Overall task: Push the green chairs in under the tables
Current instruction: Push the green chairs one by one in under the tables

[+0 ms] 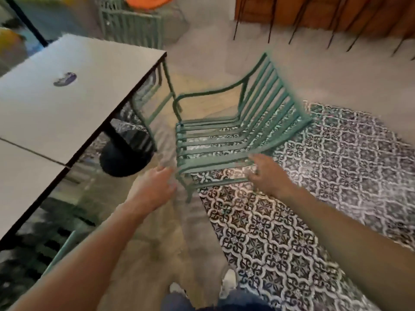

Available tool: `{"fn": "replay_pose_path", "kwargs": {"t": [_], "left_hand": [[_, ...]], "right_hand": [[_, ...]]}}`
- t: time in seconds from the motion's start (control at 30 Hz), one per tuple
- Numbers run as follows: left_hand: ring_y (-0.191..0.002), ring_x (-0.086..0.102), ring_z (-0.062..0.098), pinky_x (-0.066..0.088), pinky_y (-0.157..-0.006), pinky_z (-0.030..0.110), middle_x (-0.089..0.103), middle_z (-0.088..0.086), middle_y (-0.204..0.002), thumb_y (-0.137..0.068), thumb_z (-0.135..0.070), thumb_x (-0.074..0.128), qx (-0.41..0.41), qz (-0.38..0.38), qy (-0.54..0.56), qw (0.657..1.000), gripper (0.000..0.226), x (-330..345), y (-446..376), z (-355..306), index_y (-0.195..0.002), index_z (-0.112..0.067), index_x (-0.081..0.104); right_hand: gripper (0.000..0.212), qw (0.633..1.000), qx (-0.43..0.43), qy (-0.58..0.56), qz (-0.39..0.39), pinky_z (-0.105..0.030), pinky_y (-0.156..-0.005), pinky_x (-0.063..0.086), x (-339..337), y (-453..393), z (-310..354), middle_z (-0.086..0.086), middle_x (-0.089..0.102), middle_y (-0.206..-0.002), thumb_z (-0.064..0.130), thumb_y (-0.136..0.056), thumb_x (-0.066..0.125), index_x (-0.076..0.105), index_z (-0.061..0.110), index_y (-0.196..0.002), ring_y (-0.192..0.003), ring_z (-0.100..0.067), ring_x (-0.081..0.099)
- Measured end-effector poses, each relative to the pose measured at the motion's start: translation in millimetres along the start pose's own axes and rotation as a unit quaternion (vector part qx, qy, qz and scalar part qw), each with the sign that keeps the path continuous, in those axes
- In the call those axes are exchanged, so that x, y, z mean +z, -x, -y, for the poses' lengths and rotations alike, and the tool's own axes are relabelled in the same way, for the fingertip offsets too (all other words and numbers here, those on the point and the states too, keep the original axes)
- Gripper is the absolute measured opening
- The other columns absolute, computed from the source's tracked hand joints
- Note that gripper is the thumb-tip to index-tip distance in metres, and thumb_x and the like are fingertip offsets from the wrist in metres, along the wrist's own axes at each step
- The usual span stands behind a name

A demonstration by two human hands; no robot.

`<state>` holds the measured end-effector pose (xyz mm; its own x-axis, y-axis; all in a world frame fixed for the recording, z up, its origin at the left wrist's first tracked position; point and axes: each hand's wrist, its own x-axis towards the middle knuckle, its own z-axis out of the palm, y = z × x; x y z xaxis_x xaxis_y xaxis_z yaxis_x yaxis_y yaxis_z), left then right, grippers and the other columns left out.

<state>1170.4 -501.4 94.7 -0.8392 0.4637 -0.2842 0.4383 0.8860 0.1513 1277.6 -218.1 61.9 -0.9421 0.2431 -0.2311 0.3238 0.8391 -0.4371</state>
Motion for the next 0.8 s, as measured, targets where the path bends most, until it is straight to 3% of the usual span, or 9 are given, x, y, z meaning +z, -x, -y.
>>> {"fn": "replay_pose_path", "kwargs": {"t": [0.13, 0.23, 0.4, 0.6, 0.8], "left_hand": [[-0.113, 0.056, 0.029, 0.044, -0.095, 0.041, 0.057, 0.003, -0.128, -0.09, -0.049, 0.041, 0.093, -0.065, -0.095, 0.989, 0.046, -27.0, -62.9, -101.8, -0.128, -0.024, 0.052], [-0.125, 0.048, 0.027, 0.034, -0.106, 0.043, 0.053, 0.001, -0.137, -0.092, -0.048, 0.044, 0.142, -0.058, -0.122, 0.981, 0.047, -36.1, -107.7, -173.5, -0.133, -0.025, 0.048], [-0.125, 0.049, 0.025, 0.036, -0.106, 0.043, 0.052, 0.002, -0.136, -0.093, -0.047, 0.043, 0.201, -0.094, -0.143, 0.965, 0.047, -43.7, -187.9, -279.1, -0.133, -0.024, 0.048], [-0.119, 0.054, 0.023, 0.044, -0.101, 0.043, 0.055, 0.003, -0.133, -0.094, -0.053, 0.037, 0.173, -0.077, -0.08, 0.979, 0.052, -30.8, -270.1, -357.3, -0.135, -0.022, 0.047], [-0.122, 0.052, 0.023, 0.041, -0.103, 0.042, 0.052, 0.003, -0.137, -0.094, -0.057, 0.037, 0.142, -0.07, -0.088, 0.983, 0.057, -33.3, -328.1, -411.1, -0.138, -0.021, 0.044]], "right_hand": [[0.058, 0.998, 0.011, 0.021, -0.053, -0.038, -0.115, 0.024, -79.2, -13.4, -66.8, -0.005, 0.037, -0.151, 0.032, -0.095, 0.054, 0.033, 0.021, -0.148, -0.138, -0.023, 0.033], [0.06, 0.996, 0.016, 0.038, -0.078, -0.037, -0.113, 0.028, -130.5, -21.5, -110.0, -0.008, 0.04, -0.148, 0.023, -0.091, 0.057, 0.036, 0.018, -0.147, -0.135, -0.025, 0.036], [0.061, 0.992, 0.032, 0.074, -0.097, -0.032, -0.109, 0.029, -195.9, -56.1, -179.0, -0.008, 0.037, -0.15, 0.024, -0.091, 0.055, 0.034, 0.018, -0.148, -0.135, -0.025, 0.035], [0.063, 0.991, 0.033, 0.101, -0.086, -0.034, -0.118, 0.018, -229.8, -95.3, -240.4, 0.001, 0.029, -0.155, 0.033, -0.094, 0.049, 0.023, 0.026, -0.151, -0.143, -0.019, 0.025], [0.063, 0.992, 0.007, 0.096, -0.081, -0.029, -0.117, 0.006, -258.0, -141.6, -303.8, 0.002, 0.025, -0.157, 0.031, -0.096, 0.047, 0.019, 0.027, -0.152, -0.144, -0.015, 0.02]]}}
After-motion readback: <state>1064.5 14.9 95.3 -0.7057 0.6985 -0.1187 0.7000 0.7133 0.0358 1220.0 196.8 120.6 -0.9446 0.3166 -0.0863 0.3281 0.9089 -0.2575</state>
